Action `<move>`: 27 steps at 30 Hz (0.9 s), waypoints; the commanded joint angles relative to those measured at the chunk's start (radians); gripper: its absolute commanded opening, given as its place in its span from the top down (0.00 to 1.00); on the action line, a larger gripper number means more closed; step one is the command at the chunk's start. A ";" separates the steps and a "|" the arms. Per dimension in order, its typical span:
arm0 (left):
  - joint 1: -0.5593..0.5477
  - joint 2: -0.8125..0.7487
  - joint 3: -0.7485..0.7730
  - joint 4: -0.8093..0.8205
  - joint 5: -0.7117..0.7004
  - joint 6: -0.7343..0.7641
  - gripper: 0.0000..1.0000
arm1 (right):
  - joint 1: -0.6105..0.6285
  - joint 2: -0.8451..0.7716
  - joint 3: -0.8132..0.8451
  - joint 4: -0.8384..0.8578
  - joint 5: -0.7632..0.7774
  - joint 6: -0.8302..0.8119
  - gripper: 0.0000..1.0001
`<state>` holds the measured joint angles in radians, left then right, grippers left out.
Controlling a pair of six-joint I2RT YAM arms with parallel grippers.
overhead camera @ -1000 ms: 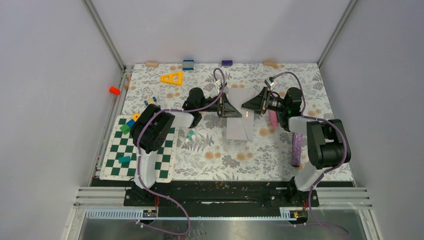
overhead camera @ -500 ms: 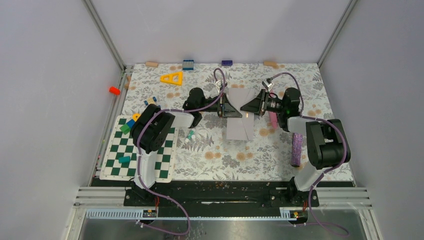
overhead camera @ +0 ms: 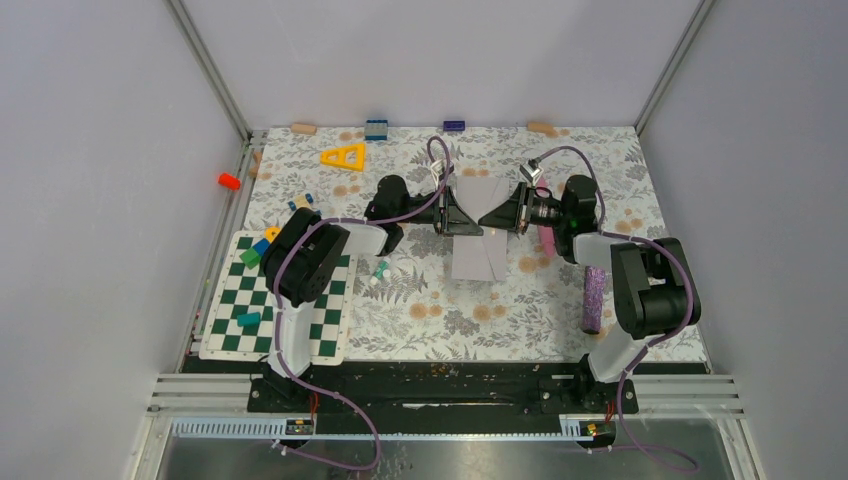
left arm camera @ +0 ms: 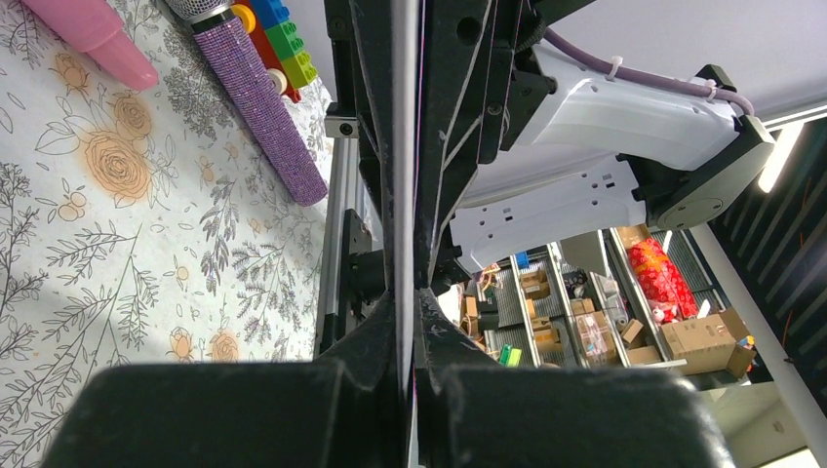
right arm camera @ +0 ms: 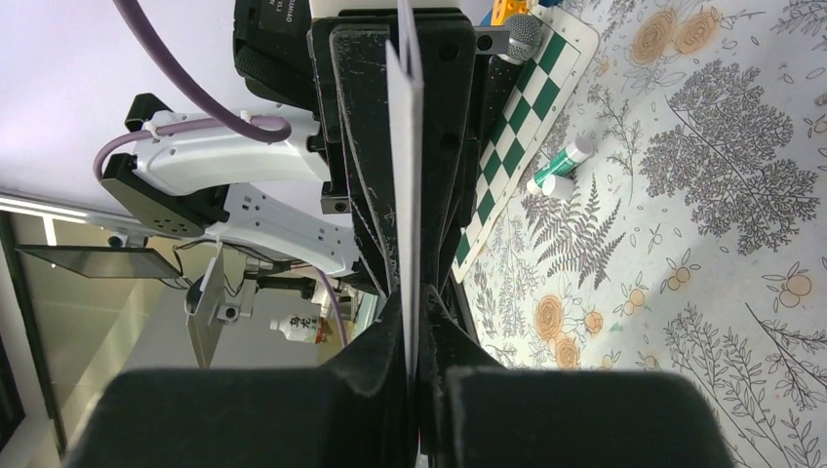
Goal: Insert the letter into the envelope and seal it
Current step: Seal the envelope flap on the envelope.
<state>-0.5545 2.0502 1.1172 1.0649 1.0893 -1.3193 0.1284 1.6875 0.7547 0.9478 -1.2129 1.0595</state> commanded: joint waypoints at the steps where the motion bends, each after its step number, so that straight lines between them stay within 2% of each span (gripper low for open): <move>1: 0.004 -0.043 0.005 0.047 -0.029 0.028 1.00 | -0.004 -0.025 0.035 -0.120 -0.001 -0.096 1.00; 5: -0.005 -0.054 -0.007 0.024 -0.030 0.049 1.00 | -0.041 -0.009 0.054 -0.147 0.026 -0.096 1.00; 10: -0.013 -0.052 -0.003 0.022 -0.028 0.050 1.00 | -0.068 0.062 0.068 0.067 0.005 0.099 0.95; 12: -0.017 -0.051 -0.005 0.016 -0.026 0.054 1.00 | -0.070 0.071 0.076 0.094 0.001 0.128 0.90; 25: -0.020 -0.055 -0.009 0.016 -0.024 0.057 1.00 | -0.122 0.058 0.067 0.081 0.031 0.128 0.84; 27: -0.021 -0.055 -0.008 0.017 -0.024 0.057 1.00 | -0.121 0.051 0.067 0.070 0.032 0.118 0.80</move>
<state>-0.5705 2.0502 1.1099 1.0245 1.0222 -1.2827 0.0147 1.7535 0.7879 0.9890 -1.2213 1.1858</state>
